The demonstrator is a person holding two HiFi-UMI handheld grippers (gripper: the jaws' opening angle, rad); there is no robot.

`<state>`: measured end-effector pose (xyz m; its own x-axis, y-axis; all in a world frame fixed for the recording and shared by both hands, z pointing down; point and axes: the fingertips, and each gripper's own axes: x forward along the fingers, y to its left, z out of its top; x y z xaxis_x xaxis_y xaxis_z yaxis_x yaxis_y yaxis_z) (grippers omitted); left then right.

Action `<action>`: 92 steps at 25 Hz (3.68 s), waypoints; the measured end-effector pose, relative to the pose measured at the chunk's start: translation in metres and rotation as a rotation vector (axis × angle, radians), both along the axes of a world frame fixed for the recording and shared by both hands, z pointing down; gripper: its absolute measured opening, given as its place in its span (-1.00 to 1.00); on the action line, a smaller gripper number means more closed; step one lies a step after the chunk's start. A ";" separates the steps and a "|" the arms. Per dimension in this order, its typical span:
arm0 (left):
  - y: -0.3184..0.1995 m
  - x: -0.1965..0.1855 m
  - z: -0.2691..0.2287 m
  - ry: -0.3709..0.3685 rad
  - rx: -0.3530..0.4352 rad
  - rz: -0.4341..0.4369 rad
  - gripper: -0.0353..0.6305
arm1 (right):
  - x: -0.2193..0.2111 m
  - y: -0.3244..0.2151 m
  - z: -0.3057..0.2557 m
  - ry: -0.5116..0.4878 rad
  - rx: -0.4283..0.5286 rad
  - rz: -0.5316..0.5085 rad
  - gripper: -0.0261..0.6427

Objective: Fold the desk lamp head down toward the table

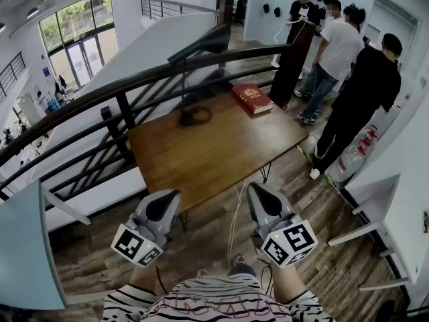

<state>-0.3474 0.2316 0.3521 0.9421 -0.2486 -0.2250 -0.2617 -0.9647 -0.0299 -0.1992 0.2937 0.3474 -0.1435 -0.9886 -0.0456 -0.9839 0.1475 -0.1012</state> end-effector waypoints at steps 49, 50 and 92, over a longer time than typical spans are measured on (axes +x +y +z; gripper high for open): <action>-0.138 0.275 0.035 -0.061 -0.111 -0.380 -0.13 | 0.298 -0.169 0.018 -0.076 0.002 -0.325 -0.21; -0.147 0.276 0.036 -0.059 -0.113 -0.381 -0.13 | 0.300 -0.176 0.019 -0.073 0.003 -0.322 -0.21; -0.499 0.265 0.028 -0.089 -0.090 -0.475 -0.13 | 0.313 -0.517 -0.063 0.096 0.131 -0.304 -0.23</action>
<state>-0.0827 -0.2679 0.3799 0.7344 -0.6702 -0.1067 -0.6737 -0.7390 0.0055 0.1142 -0.2235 0.2844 -0.4404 -0.8866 -0.1411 -0.8970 0.4411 0.0286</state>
